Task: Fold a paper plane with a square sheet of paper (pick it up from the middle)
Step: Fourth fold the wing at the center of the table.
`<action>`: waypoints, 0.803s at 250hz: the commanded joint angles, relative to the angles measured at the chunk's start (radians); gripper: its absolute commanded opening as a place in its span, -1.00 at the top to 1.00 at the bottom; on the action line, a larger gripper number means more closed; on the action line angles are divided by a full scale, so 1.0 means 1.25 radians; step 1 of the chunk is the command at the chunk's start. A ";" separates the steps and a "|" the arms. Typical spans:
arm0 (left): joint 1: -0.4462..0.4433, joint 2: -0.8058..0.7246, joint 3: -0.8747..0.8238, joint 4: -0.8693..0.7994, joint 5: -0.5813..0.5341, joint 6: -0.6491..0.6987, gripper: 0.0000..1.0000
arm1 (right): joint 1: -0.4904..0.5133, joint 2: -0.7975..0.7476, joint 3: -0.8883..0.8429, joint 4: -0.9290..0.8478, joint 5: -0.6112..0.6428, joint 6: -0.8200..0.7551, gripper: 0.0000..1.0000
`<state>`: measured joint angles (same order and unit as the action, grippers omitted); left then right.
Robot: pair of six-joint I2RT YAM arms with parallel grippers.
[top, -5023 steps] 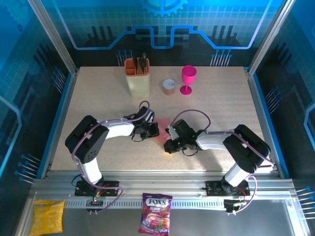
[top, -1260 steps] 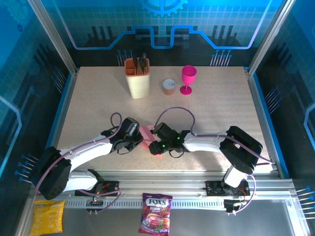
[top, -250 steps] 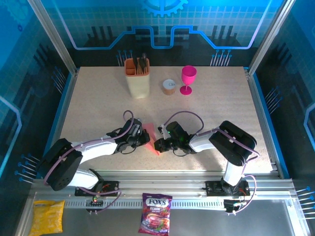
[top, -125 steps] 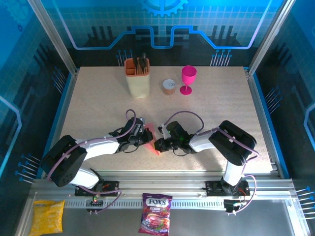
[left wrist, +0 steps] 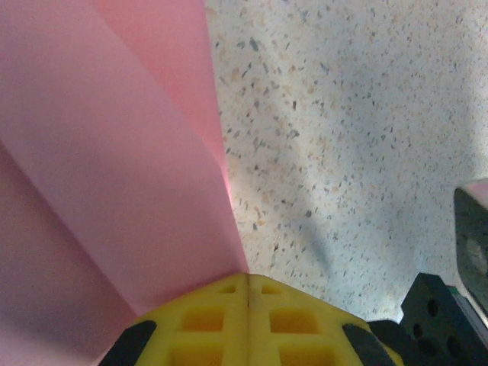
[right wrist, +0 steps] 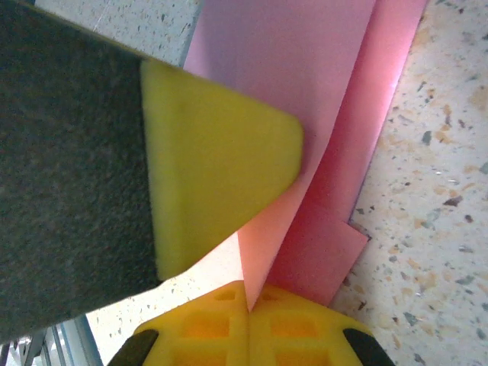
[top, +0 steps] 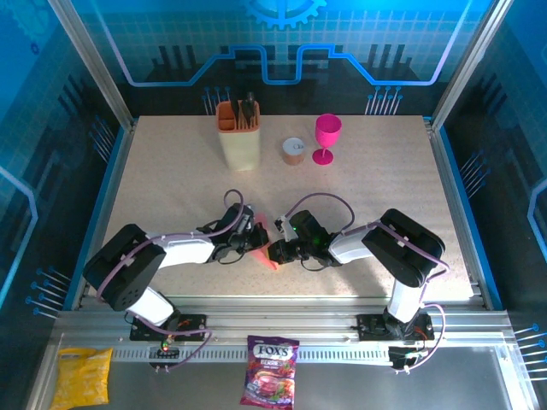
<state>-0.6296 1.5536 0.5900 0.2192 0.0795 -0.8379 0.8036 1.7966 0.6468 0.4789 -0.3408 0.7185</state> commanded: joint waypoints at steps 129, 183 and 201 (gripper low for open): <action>0.050 0.080 0.058 0.011 -0.041 0.086 1.00 | 0.014 0.078 -0.036 -0.087 0.028 -0.004 1.00; 0.068 0.103 0.071 0.011 -0.039 0.103 1.00 | 0.014 0.081 -0.036 -0.085 0.024 -0.002 1.00; 0.068 0.111 0.070 0.012 -0.045 0.107 1.00 | 0.014 0.081 -0.033 -0.085 0.020 -0.001 1.00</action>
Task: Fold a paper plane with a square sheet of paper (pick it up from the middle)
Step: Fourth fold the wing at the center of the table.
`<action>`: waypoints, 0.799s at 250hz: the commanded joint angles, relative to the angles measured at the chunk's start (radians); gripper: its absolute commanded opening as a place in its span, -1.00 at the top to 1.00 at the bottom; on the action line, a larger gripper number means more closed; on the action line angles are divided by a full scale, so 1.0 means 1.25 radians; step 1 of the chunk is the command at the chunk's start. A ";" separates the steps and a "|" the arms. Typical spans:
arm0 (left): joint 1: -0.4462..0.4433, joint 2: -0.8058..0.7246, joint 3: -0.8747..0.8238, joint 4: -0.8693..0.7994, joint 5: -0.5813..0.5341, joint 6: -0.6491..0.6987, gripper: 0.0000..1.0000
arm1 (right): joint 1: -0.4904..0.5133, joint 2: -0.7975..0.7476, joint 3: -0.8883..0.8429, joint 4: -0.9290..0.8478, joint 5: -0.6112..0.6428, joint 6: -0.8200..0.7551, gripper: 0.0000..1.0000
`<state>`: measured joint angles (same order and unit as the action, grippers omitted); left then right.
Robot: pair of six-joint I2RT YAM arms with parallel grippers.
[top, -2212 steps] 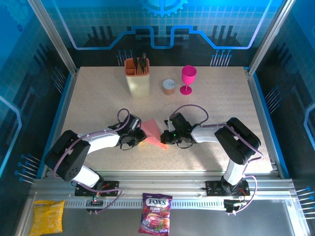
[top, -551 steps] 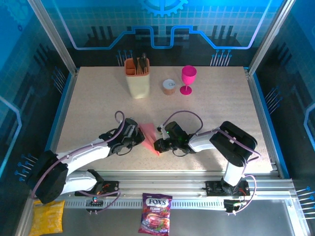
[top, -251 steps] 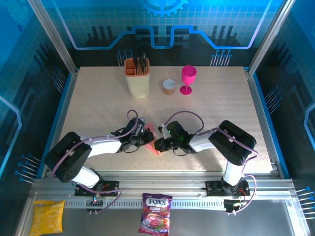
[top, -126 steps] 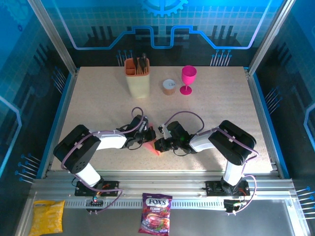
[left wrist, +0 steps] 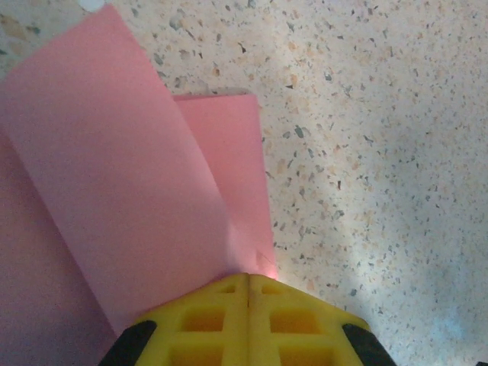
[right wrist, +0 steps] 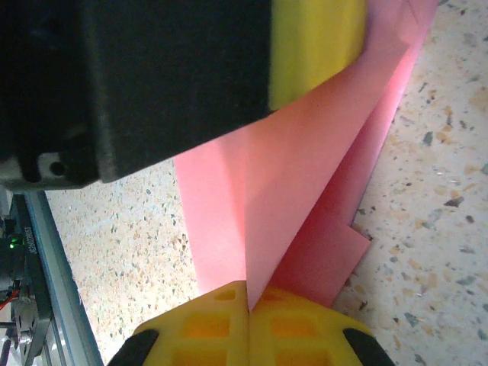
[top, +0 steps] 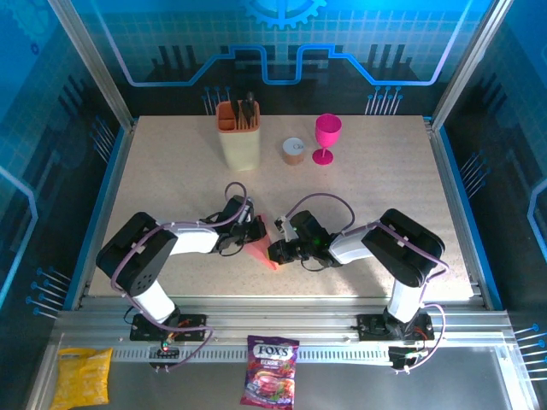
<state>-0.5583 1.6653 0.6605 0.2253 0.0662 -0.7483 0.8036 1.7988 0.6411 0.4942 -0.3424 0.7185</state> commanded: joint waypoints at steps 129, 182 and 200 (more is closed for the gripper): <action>0.012 0.014 -0.029 0.006 -0.044 0.044 1.00 | -0.029 -0.155 0.004 -0.267 0.034 -0.041 0.36; 0.012 0.007 -0.037 0.003 -0.047 0.044 1.00 | -0.025 -0.115 0.071 -0.262 -0.016 -0.044 0.84; 0.012 0.007 -0.040 0.005 -0.047 0.043 1.00 | -0.020 -0.096 0.092 -0.249 -0.023 -0.040 0.90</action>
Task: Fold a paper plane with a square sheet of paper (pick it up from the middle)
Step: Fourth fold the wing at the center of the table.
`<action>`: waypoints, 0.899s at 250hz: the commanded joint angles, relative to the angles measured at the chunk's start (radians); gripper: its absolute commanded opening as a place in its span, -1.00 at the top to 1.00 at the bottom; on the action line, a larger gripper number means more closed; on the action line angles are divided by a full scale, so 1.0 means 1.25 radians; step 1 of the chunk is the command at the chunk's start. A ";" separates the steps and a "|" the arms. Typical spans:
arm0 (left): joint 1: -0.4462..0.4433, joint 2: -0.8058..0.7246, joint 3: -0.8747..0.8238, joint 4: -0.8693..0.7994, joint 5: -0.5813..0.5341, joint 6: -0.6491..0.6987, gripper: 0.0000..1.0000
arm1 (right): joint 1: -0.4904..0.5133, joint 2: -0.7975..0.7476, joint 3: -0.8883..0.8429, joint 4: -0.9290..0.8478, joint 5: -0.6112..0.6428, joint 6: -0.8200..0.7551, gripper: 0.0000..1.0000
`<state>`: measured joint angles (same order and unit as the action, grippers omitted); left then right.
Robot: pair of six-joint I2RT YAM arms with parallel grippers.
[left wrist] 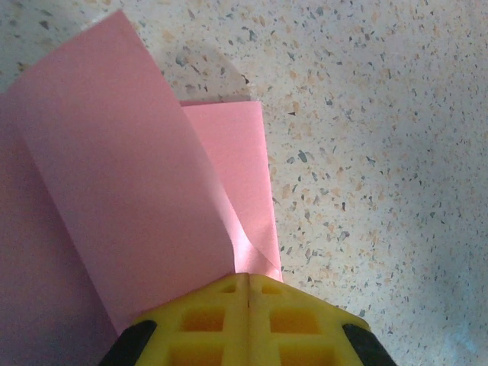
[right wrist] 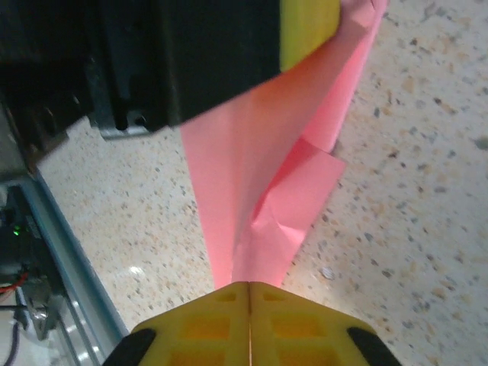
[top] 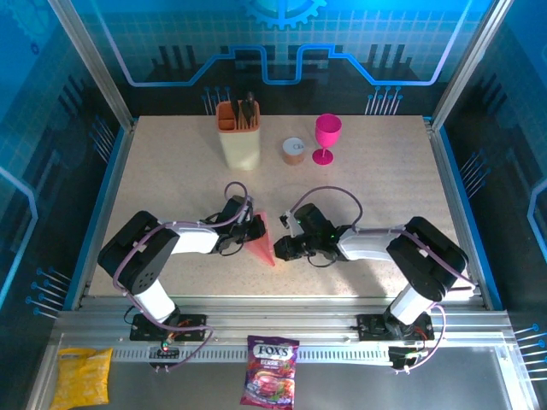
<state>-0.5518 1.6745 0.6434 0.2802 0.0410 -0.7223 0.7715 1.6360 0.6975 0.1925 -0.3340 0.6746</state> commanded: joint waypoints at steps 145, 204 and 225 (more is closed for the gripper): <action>0.007 0.001 -0.040 -0.038 -0.032 0.020 1.00 | 0.011 0.182 0.109 0.044 -0.080 0.008 1.00; 0.007 -0.001 -0.043 -0.041 -0.036 0.018 1.00 | 0.029 0.177 0.055 0.057 -0.072 0.016 1.00; 0.007 -0.001 -0.044 -0.043 -0.039 0.017 1.00 | 0.038 0.178 0.045 0.057 -0.069 0.017 1.00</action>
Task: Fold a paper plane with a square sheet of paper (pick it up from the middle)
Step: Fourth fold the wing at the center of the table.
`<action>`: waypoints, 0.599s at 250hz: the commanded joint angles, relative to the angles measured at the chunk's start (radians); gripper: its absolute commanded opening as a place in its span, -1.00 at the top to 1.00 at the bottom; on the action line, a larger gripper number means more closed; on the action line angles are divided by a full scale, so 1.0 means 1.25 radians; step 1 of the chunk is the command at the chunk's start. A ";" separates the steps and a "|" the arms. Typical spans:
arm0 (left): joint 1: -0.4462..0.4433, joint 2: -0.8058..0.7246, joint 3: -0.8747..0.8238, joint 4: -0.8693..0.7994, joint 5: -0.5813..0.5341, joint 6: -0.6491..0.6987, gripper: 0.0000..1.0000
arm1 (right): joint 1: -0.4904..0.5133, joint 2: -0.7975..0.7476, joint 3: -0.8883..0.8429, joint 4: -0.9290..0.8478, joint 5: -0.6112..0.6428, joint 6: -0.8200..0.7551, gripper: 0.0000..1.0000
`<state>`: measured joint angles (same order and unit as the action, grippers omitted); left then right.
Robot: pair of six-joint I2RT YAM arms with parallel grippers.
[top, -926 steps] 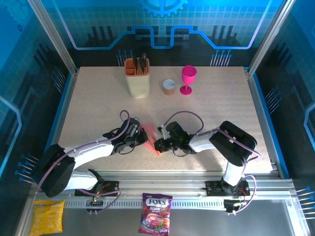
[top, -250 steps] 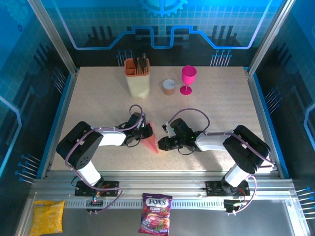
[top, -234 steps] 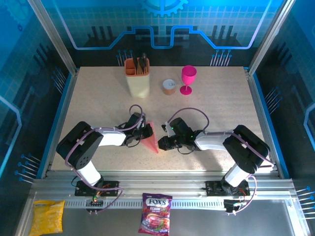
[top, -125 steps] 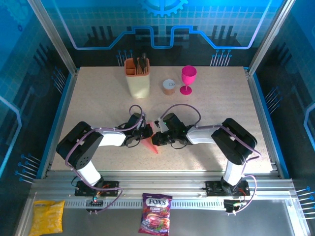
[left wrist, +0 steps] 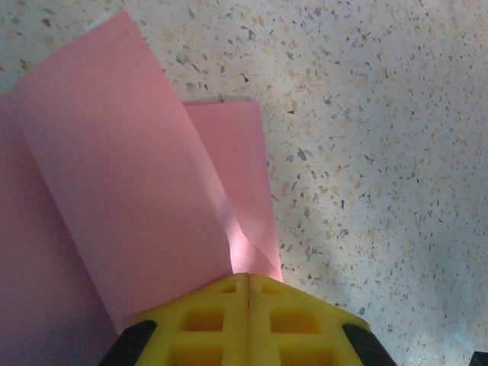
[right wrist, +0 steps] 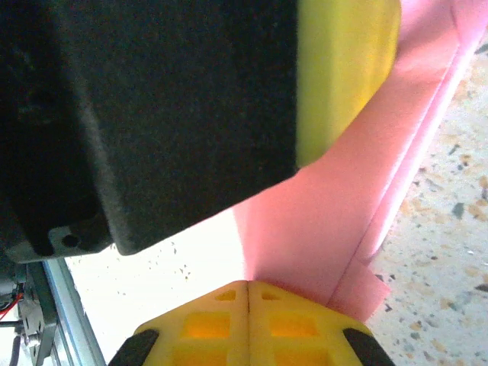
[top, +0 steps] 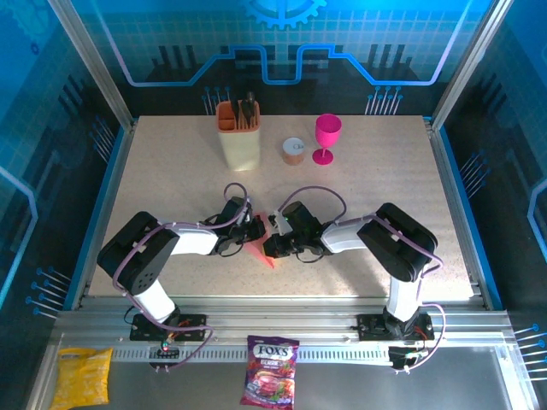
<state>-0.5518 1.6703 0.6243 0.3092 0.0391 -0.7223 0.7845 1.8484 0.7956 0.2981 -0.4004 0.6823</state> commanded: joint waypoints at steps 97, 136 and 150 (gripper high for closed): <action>0.007 0.002 -0.029 -0.077 -0.047 0.018 1.00 | 0.076 -0.014 -0.112 0.027 0.010 0.027 1.00; 0.007 0.001 -0.029 -0.079 -0.048 0.018 1.00 | 0.090 -0.038 -0.137 0.018 0.022 0.025 1.00; 0.007 -0.001 -0.029 -0.079 -0.050 0.019 1.00 | 0.091 -0.046 -0.146 0.014 0.027 0.022 1.00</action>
<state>-0.5518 1.6623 0.6189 0.3008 0.0380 -0.7223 0.8513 1.7985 0.6731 0.4564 -0.3157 0.6964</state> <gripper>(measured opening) 0.051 0.061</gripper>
